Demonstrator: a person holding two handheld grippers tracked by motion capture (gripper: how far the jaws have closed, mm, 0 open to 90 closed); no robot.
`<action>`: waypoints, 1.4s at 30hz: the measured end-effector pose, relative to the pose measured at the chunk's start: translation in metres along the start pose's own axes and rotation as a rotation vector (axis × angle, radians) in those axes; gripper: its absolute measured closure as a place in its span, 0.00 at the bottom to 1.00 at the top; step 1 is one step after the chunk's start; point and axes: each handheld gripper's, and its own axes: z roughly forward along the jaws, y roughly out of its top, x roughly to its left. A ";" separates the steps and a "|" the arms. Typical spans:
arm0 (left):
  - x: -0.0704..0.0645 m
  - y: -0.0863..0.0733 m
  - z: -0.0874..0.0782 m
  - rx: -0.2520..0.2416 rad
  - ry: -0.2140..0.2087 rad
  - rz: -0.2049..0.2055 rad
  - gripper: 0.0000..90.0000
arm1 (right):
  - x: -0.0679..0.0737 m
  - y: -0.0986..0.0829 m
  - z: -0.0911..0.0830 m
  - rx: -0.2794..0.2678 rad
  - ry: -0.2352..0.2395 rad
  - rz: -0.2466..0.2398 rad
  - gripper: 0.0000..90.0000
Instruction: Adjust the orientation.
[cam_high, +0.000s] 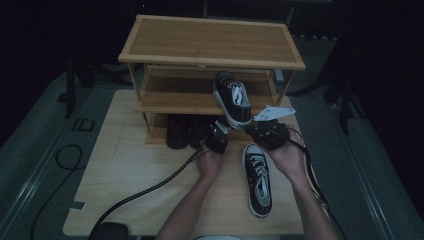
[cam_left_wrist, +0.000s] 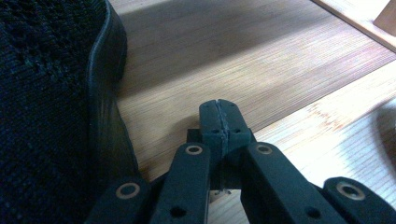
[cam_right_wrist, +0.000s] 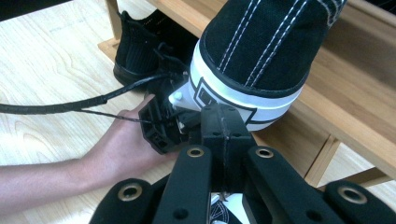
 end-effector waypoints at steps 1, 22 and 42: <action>0.000 0.000 0.000 0.001 -0.001 0.000 1.00 | 0.000 -0.001 0.001 0.006 -0.004 0.003 1.00; 0.000 0.000 0.000 0.004 0.000 -0.003 1.00 | -0.015 0.004 0.012 0.020 -0.030 0.030 1.00; -0.001 0.002 0.002 0.013 0.013 -0.002 1.00 | -0.033 0.011 0.022 0.024 -0.035 0.056 1.00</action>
